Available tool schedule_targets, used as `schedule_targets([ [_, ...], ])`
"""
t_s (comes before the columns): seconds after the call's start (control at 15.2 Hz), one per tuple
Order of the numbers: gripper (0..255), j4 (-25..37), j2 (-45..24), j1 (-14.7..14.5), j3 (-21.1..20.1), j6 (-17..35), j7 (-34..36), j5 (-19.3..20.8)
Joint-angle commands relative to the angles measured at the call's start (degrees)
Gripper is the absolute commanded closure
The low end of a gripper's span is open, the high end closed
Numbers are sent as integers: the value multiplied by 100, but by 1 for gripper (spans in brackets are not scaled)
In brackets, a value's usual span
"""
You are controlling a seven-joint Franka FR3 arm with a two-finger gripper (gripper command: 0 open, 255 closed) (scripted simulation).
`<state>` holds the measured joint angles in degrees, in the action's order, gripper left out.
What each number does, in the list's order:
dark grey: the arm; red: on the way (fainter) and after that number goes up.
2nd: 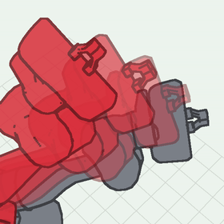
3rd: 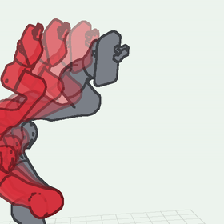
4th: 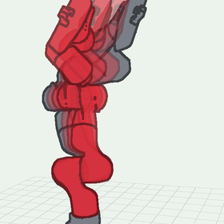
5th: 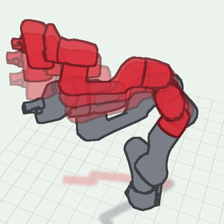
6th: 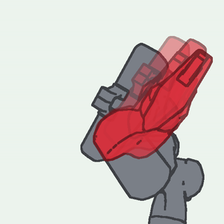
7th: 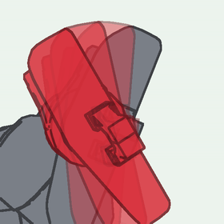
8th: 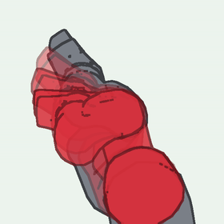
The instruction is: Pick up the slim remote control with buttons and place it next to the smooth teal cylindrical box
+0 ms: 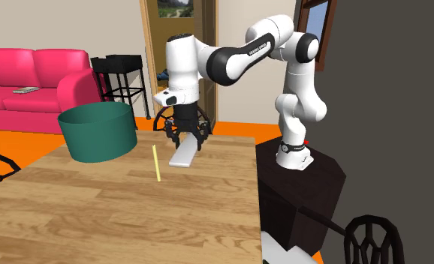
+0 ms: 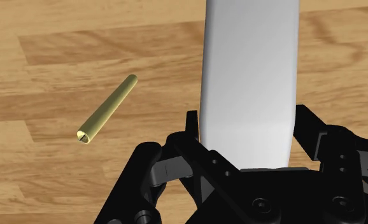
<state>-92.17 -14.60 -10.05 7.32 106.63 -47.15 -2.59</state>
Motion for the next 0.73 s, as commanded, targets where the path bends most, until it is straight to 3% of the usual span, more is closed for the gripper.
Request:
schedule_targets([
  [0.0,255,142,15,-7,-3,-156,19,5],
  [0.66,255,936,-2,8,4,-934,31,8],
])
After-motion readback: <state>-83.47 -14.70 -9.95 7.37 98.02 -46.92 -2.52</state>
